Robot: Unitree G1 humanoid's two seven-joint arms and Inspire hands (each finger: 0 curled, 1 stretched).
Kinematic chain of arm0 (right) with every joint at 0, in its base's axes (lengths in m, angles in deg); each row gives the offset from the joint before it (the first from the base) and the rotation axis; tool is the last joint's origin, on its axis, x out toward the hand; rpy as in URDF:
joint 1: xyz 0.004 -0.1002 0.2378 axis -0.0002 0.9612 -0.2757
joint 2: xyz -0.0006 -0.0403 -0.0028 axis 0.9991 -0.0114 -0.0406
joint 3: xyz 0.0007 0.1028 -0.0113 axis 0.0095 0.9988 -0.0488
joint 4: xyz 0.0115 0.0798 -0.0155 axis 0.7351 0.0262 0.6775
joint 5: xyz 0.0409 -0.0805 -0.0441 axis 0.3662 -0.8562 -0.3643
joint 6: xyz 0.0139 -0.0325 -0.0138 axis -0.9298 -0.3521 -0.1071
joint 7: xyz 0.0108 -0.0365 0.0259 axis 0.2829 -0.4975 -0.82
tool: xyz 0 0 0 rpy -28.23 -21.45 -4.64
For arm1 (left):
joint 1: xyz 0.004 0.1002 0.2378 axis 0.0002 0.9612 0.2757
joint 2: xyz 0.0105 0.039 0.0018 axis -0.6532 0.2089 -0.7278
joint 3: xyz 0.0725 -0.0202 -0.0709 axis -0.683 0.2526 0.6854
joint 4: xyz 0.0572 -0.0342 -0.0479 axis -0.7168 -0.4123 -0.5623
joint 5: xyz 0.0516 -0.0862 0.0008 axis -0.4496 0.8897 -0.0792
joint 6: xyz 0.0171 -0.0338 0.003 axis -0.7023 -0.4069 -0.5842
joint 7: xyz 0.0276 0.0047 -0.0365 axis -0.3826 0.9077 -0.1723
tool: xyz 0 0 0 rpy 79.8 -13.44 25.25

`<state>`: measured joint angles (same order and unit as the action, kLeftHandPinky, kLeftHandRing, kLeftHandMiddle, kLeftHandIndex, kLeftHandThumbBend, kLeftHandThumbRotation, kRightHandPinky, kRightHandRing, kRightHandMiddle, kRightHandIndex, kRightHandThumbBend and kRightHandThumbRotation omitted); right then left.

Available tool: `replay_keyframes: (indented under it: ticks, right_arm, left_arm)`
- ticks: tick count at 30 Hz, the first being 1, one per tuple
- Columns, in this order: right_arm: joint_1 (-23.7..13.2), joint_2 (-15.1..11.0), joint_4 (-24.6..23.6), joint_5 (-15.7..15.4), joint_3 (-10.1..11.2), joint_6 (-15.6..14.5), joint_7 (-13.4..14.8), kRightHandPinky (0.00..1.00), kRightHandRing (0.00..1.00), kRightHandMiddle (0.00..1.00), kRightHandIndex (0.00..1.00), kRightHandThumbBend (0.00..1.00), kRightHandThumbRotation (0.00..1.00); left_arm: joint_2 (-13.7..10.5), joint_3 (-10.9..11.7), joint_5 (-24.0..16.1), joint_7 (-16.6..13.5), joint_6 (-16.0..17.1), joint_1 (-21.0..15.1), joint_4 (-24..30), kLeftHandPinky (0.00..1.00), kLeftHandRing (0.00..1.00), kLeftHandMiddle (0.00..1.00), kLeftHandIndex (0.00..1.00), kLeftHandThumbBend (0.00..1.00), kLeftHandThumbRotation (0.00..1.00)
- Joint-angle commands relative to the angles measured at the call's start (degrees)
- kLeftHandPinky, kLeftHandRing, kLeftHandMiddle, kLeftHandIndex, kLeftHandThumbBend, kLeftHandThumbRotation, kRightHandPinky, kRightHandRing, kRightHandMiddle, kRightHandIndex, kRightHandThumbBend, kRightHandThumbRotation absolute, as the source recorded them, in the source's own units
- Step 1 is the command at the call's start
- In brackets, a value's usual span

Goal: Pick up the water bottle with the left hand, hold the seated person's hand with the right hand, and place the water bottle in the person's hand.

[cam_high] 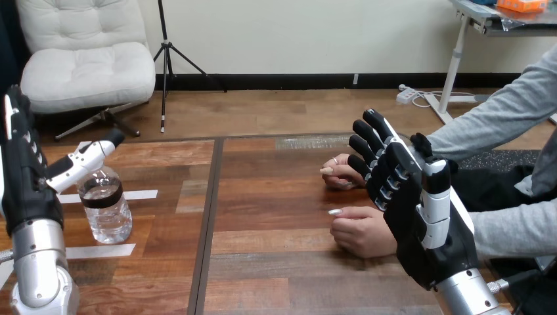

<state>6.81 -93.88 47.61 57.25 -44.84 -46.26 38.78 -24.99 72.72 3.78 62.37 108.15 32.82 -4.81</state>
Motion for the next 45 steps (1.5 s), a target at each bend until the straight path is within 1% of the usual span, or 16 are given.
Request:
replay_keyframes:
  ticks: [1,3,6,12,19,30,36,40,45]
  right_arm:
    - [-2.0,0.3,-2.8,0.6,0.1,1.0,0.0,1.0,1.0,0.99,0.99,1.0,1.0]
    - [-2.0,0.4,-2.8,0.6,0.1,1.0,0.0,1.0,1.0,0.99,0.99,1.0,1.0]
    - [-1.9,0.4,-3.0,0.3,0.0,1.1,0.2,1.0,1.0,0.99,0.99,1.0,1.0]
    - [-1.6,0.4,-3.1,0.1,-0.1,1.2,0.2,1.0,1.0,0.99,0.99,1.0,1.0]
    - [-1.7,0.6,-3.1,0.4,-0.1,1.0,0.3,1.0,1.0,0.98,0.99,1.0,1.0]
    - [-1.7,0.6,-3.3,0.1,-0.1,1.0,0.5,1.0,1.0,0.98,0.98,1.0,1.0]
    - [-1.8,0.5,-3.2,0.3,-0.1,1.2,0.2,1.0,1.0,0.98,0.99,1.0,1.0]
    - [-1.8,0.6,-3.4,0.3,-0.1,1.0,0.4,1.0,1.0,0.98,0.99,1.0,1.0]
    - [-1.7,0.5,-3.7,0.3,-0.1,0.7,0.5,1.0,1.0,0.98,0.99,1.0,1.0]
  left_arm:
    - [-1.8,-1.2,-0.8,-0.3,0.1,-4.1,-1.1,1.0,1.0,1.0,1.0,1.0,0.03]
    - [-1.9,-1.3,-1.0,-0.4,0.1,-4.1,-1.3,1.0,1.0,1.0,1.0,1.0,0.03]
    - [-2.2,-1.5,-2.1,-1.3,-0.2,-3.9,-1.6,0.99,1.0,1.0,1.0,1.0,0.04]
    - [-2.2,-1.6,-1.6,-0.4,-0.1,-3.7,-2.2,0.99,1.0,1.0,1.0,1.0,0.04]
    - [-2.4,-1.8,-1.7,0.0,-1.5,-3.4,-2.0,1.0,1.0,1.0,1.0,1.0,0.02]
    - [-3.1,-2.8,-2.6,-0.4,-3.2,-3.3,-2.7,0.99,1.0,1.0,1.0,1.0,0.09]
    - [-3.1,-3.0,-2.6,-0.2,-4.0,-3.3,-3.1,0.98,1.0,1.0,1.0,1.0,0.09]
    - [-3.5,-3.7,-4.0,-0.7,-5.0,-3.5,-4.0,0.99,1.0,1.0,1.0,1.0,0.09]
    - [-3.6,-4.7,-5.6,-1.7,-6.5,-3.5,-4.3,0.98,1.0,1.0,1.0,1.0,0.13]
